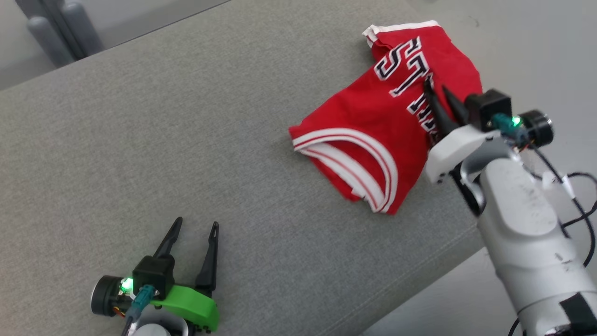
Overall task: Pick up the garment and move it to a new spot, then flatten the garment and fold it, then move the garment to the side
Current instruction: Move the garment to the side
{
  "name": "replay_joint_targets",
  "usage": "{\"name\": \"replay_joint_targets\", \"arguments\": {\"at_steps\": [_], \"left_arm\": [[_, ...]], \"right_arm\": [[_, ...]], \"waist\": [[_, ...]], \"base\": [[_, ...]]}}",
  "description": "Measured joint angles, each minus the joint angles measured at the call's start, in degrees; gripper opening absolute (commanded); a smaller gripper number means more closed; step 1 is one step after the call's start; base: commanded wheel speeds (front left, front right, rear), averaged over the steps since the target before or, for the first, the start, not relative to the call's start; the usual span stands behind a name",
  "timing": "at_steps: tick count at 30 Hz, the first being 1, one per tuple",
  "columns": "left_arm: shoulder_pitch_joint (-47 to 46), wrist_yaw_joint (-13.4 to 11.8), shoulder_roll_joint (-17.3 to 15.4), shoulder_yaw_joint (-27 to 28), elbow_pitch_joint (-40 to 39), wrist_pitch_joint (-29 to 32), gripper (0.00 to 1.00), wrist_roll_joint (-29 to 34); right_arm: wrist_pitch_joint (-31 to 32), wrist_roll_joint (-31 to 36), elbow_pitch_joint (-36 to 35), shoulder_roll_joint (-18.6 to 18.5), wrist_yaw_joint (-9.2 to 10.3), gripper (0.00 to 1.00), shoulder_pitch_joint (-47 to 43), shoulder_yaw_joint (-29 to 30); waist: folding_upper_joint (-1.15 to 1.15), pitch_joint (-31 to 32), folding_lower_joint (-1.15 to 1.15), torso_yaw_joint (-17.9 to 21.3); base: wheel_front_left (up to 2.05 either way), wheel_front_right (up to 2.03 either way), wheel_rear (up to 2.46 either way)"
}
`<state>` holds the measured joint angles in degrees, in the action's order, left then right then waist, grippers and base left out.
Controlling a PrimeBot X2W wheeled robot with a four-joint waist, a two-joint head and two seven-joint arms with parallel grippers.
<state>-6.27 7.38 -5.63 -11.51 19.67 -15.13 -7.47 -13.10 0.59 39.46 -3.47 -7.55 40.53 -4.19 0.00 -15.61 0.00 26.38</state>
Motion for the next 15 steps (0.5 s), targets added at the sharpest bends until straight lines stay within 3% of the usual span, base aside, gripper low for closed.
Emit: {"name": "replay_joint_targets", "arguments": {"at_steps": [9, 10, 11, 12, 15], "left_arm": [[-2.81, 0.0, -0.65, -1.08, -0.04, 0.0, 1.0, -0.49], [-3.08, 0.0, -0.66, -1.05, -0.02, -0.01, 1.0, -0.56], [-3.3, 0.0, -0.76, -1.05, -0.02, -0.01, 1.0, -0.58], [-3.49, 0.0, -0.89, -1.13, -0.02, 0.0, 1.0, -0.59], [-3.89, 0.01, -1.1, -0.79, -0.07, -0.04, 1.0, -0.59]], "right_arm": [[8.51, 9.06, 1.75, -11.8, 0.0, 0.0, 10.18, 9.62], [8.86, 10.05, 1.87, -13.12, 0.01, 0.11, 10.74, 11.48], [9.02, 10.85, 1.94, -13.99, 0.01, 0.6, 11.16, 13.61], [9.16, 12.09, 2.05, -14.59, 0.02, 1.0, 11.4, 15.06], [8.14, 14.41, 1.88, -14.02, 0.02, 1.0, 11.78, 20.64]], "waist": [[0.0, -3.19, 0.0, -4.72], [0.0, -3.58, 0.0, -5.34], [0.0, -3.97, 0.0, -5.9], [0.0, -4.29, 0.0, -6.34], [0.0, -5.29, 0.0, -7.75]], "base": [[0.0, 0.0, 0.0], [0.0, 0.0, 0.0], [0.0, 0.0, 0.0], [0.0, 0.0, 0.0], [0.0, 0.0, 0.0]]}}
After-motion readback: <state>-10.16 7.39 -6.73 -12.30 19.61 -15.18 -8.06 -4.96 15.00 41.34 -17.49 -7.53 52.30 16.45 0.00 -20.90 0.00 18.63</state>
